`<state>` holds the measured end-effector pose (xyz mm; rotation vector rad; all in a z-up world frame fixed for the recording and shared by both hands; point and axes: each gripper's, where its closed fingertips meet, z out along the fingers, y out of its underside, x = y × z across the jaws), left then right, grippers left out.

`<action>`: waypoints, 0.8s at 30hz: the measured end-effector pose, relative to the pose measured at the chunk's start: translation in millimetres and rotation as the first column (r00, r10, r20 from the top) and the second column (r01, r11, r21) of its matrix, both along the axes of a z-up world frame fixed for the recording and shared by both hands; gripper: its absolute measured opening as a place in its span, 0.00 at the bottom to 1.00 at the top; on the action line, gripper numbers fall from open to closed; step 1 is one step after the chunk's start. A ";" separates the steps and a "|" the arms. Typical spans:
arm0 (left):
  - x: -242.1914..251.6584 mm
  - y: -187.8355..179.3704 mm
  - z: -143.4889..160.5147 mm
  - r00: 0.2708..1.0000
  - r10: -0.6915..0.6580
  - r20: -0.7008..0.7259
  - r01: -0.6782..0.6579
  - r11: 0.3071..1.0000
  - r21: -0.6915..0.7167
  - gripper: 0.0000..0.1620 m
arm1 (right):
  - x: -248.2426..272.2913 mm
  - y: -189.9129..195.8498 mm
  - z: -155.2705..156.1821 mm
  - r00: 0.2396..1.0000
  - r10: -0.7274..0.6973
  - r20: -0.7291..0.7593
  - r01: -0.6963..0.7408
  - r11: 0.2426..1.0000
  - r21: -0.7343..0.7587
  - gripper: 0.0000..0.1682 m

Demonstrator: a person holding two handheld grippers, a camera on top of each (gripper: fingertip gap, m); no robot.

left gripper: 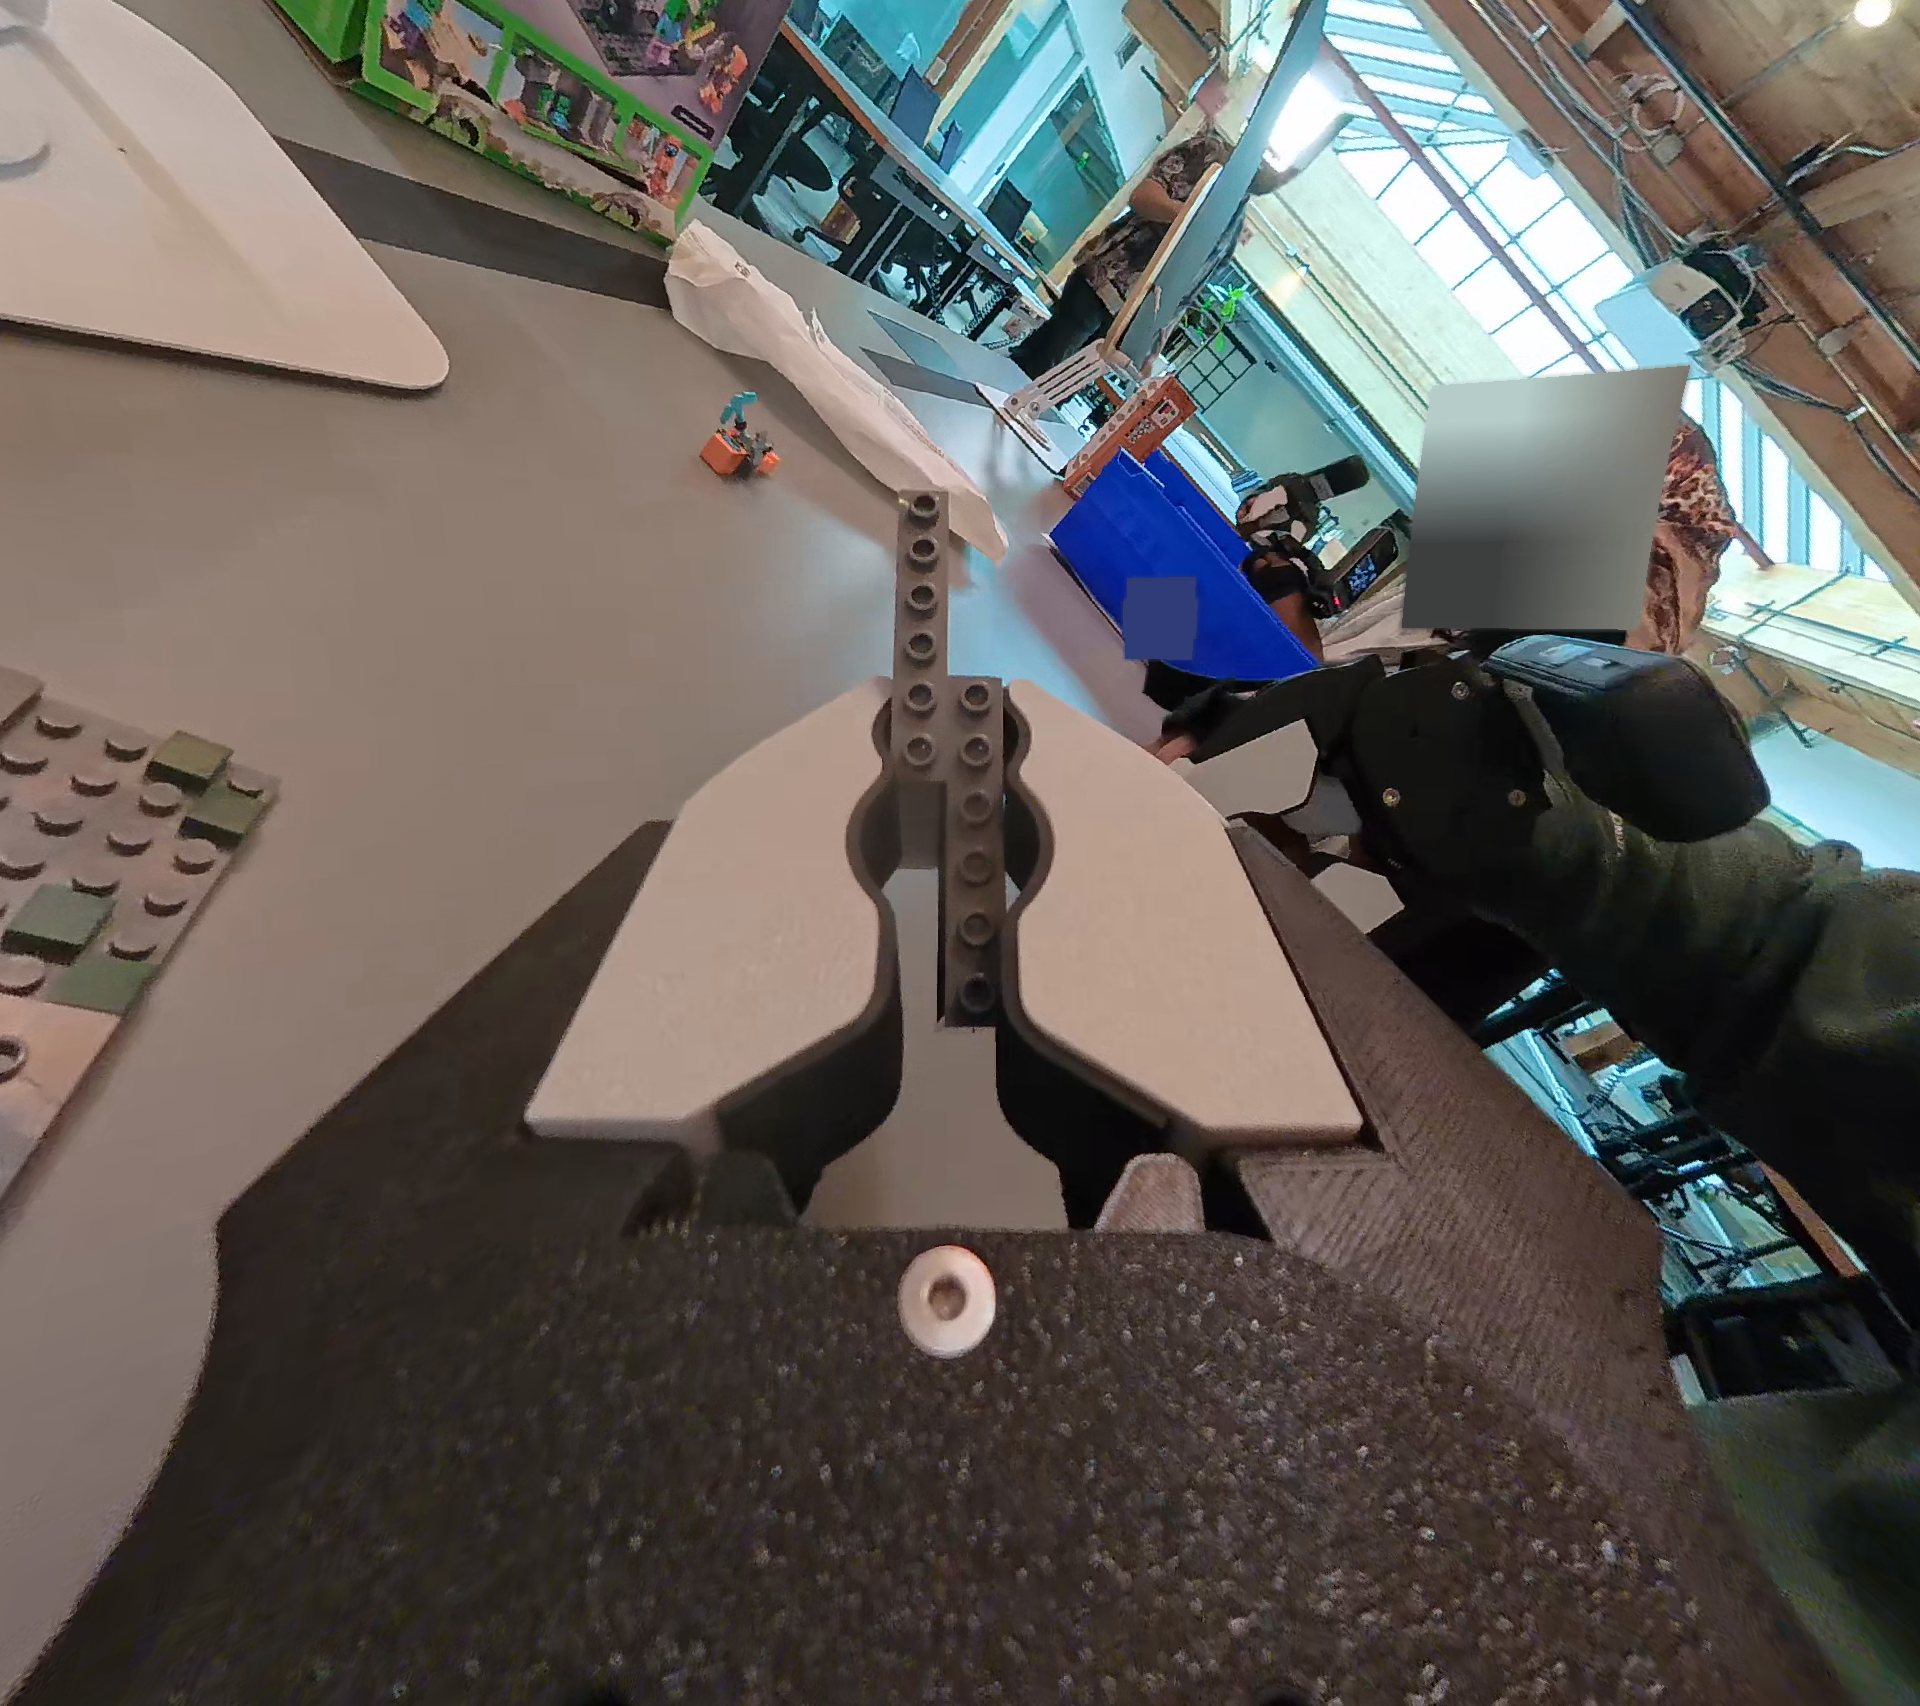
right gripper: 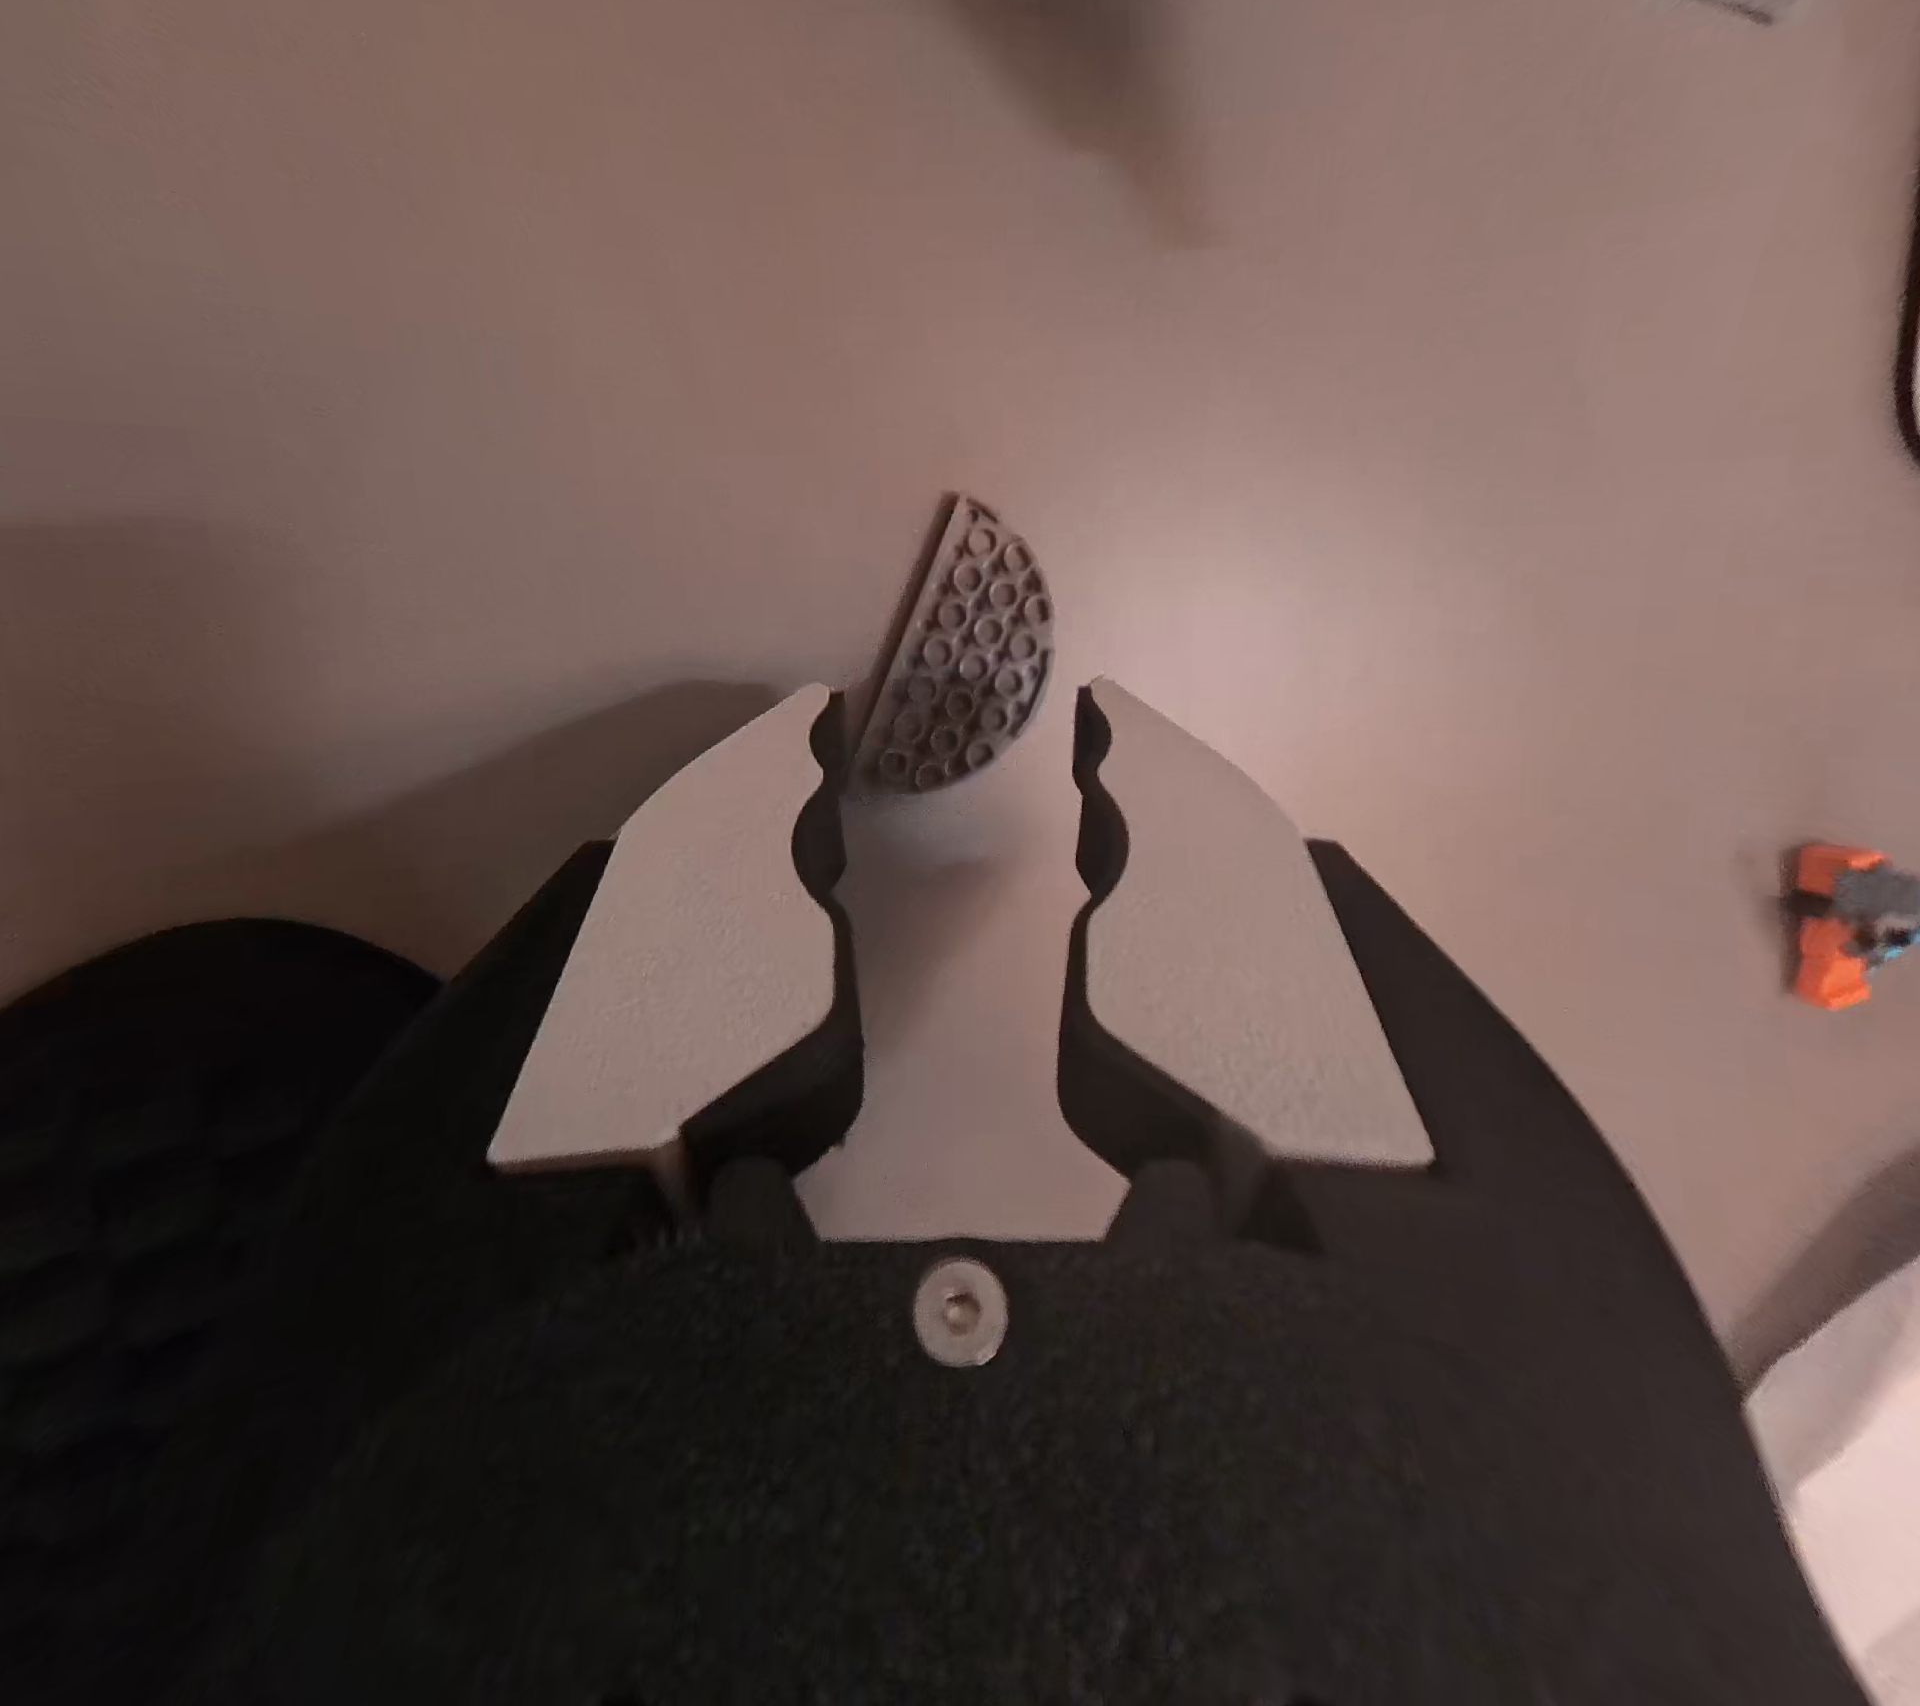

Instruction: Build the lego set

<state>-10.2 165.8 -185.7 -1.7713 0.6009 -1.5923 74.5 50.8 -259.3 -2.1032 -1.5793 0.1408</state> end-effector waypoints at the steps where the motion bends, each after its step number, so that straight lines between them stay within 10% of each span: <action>1: 0.4 -0.5 -0.5 1.000 -0.002 -0.002 0.002 1.000 0.001 0.09 | 2.5 -1.4 -0.8 0.999 -0.047 -0.008 0.047 0.999 -0.021 0.24; 10: 1.1 -1.5 0.3 1.000 -0.011 -0.002 0.011 1.000 0.002 0.09 | 16.3 -8.1 -16.9 0.975 -0.224 0.006 0.223 0.969 -0.103 0.18; 16: 0.3 -1.3 -0.5 1.000 -0.010 -0.005 0.010 1.000 0.002 0.09 | 43.4 52.1 -4.5 0.979 -0.203 0.019 0.201 0.977 0.069 0.14; 24: 2.6 -2.8 -3.2 1.000 -0.023 -0.010 0.023 1.000 -0.005 0.09 | 7.6 27.8 4.2 0.878 -0.427 -0.216 0.378 0.895 -0.236 0.24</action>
